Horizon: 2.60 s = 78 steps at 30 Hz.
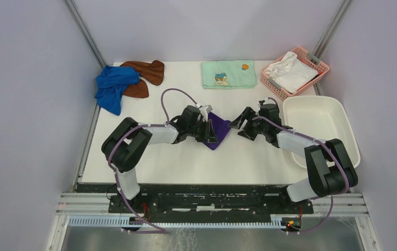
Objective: Roll the towels
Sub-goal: Roll the towel at the center of the board.
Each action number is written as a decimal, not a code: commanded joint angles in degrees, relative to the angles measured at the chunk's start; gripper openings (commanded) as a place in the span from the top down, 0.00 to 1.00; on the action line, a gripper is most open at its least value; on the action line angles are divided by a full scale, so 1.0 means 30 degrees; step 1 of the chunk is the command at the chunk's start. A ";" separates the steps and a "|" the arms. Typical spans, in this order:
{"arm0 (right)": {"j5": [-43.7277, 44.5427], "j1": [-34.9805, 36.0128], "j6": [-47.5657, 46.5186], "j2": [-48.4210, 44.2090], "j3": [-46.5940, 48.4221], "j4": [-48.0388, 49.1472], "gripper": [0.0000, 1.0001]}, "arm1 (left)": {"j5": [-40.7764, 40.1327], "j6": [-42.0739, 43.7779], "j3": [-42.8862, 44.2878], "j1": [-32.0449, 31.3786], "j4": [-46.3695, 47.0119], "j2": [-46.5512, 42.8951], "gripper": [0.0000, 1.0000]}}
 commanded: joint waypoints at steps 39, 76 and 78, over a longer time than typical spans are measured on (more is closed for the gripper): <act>0.3386 0.1333 0.0326 0.5962 0.2263 -0.2420 0.69 | 0.2919 -0.5118 -0.0757 0.2768 -0.0302 0.0591 0.55; 0.4440 0.2478 0.0465 0.5308 0.5010 -0.7784 0.68 | -2.3935 1.0571 0.6032 -1.0499 -0.5711 0.4355 0.32; 0.4423 0.2490 0.0424 0.5149 0.5041 -0.7785 0.68 | -2.3721 1.0287 0.6114 -1.0360 -0.6115 0.4802 0.35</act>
